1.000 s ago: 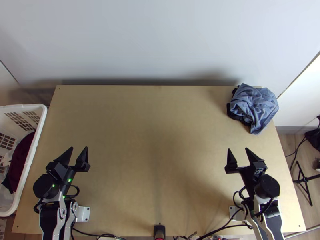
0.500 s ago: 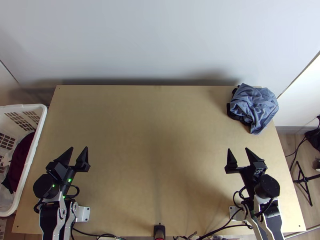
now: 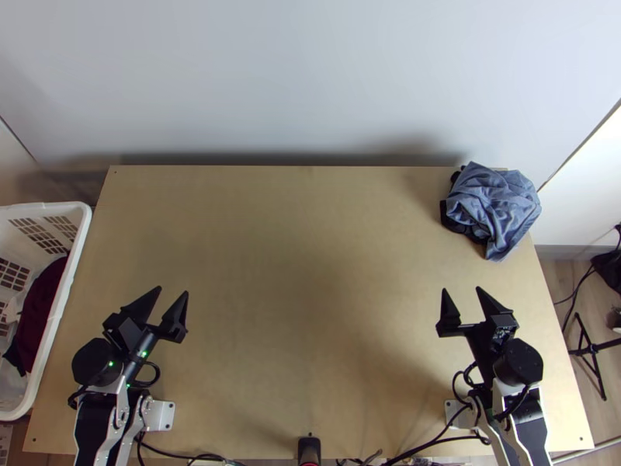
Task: Fold the t-shirt
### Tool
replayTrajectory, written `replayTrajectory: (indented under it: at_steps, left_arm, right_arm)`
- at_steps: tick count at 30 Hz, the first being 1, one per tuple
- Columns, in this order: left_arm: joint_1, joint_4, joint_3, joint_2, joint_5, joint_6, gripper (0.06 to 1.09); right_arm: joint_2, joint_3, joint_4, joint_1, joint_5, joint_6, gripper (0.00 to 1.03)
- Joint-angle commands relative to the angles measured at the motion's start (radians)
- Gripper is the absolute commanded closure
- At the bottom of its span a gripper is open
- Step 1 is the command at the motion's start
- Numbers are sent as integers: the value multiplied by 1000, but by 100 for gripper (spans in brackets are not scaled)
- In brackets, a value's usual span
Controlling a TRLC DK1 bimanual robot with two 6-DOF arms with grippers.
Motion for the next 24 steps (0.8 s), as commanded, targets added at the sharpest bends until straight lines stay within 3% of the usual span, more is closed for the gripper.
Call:
replayTrajectory:
  at_steps: [1, 12, 13, 16, 24]
  left_arm:
    - [-41, 3, 1, -1, 1, -1, 11]
    - [-141, -3, 1, 1, -26, 76, 11]
    - [-158, -3, 1, 1, -40, 76, 11]
    - [-211, -31, 1, -1, -233, 82, 11]
    - [-199, -43, 1, 1, -249, 139, 11]
  right_arm:
    - [0, 0, 0, 0, 0, 0, 5]
    - [0, 0, 0, 2, 0, 0, 5]
    - [-1, 0, 5, 5, 0, 9, 5]
    - [-1, 2, 11, 26, -1, 85, 5]
    - [-1, 2, 3, 91, 0, 86, 5]
